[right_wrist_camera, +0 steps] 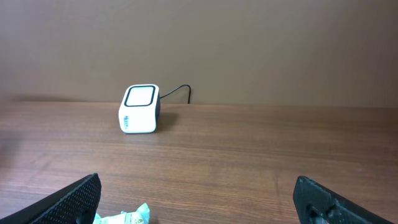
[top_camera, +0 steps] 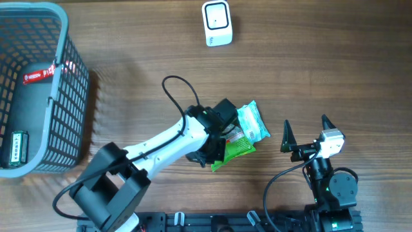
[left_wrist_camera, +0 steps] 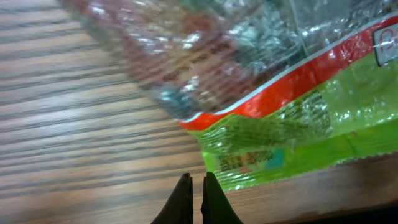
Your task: Scan the item barcode
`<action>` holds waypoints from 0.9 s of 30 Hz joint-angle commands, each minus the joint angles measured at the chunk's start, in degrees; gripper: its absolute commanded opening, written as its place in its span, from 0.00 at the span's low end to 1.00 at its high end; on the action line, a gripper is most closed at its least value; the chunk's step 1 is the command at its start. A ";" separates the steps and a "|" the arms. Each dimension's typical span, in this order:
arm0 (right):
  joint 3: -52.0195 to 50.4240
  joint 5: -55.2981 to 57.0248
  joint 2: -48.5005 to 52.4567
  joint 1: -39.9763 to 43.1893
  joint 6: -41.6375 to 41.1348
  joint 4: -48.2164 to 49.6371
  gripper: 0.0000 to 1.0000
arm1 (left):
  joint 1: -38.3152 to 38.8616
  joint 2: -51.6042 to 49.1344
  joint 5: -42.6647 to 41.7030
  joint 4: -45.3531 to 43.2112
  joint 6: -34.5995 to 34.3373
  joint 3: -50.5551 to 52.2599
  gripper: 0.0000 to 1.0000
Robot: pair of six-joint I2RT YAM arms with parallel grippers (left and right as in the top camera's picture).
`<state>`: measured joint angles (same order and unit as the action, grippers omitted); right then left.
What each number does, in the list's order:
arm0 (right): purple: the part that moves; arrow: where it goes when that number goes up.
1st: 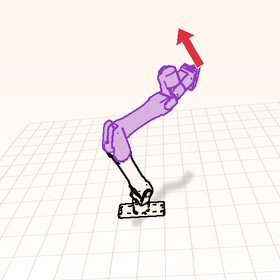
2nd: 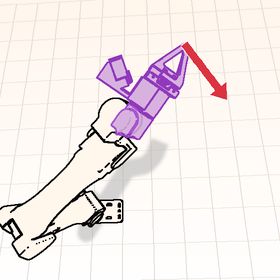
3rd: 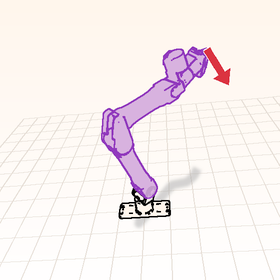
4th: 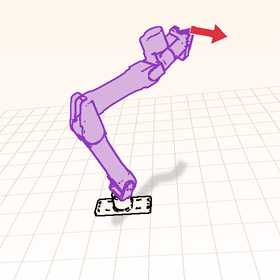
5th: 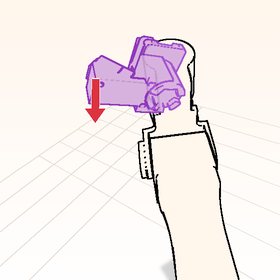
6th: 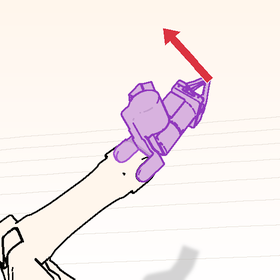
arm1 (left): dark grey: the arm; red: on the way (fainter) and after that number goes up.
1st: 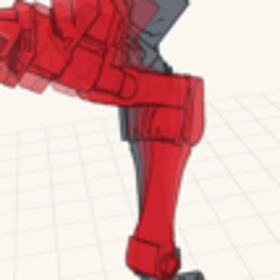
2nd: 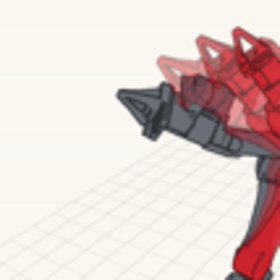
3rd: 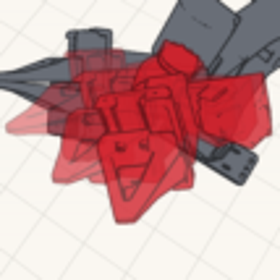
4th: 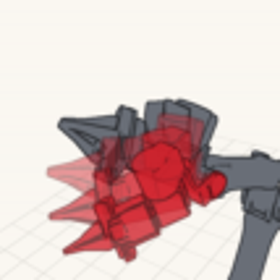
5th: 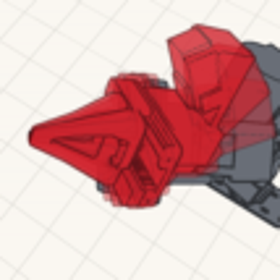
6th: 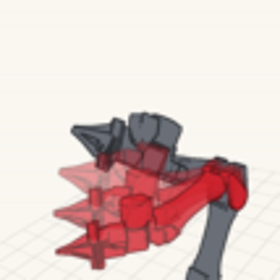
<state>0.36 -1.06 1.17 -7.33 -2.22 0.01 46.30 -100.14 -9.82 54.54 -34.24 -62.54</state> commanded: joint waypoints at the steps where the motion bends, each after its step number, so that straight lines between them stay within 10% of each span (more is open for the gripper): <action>1: -0.07 0.09 -0.15 -0.09 0.74 0.31 1.00 | 1.49 -4.24 0.31 -3.89 -2.47 0.94 0.04; 16: -0.07 0.09 -0.15 -0.09 0.74 0.31 1.00 | 1.25 -4.96 6.78 -44.70 -1.97 -0.72 0.24; 27: -0.07 0.09 -0.15 -0.09 0.74 0.31 1.00 | -15.37 0.83 15.30 -14.73 1.44 -2.91 0.04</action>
<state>0.34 -1.06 1.17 -7.33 -2.22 0.01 32.27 -96.40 2.72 39.29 -34.61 -66.70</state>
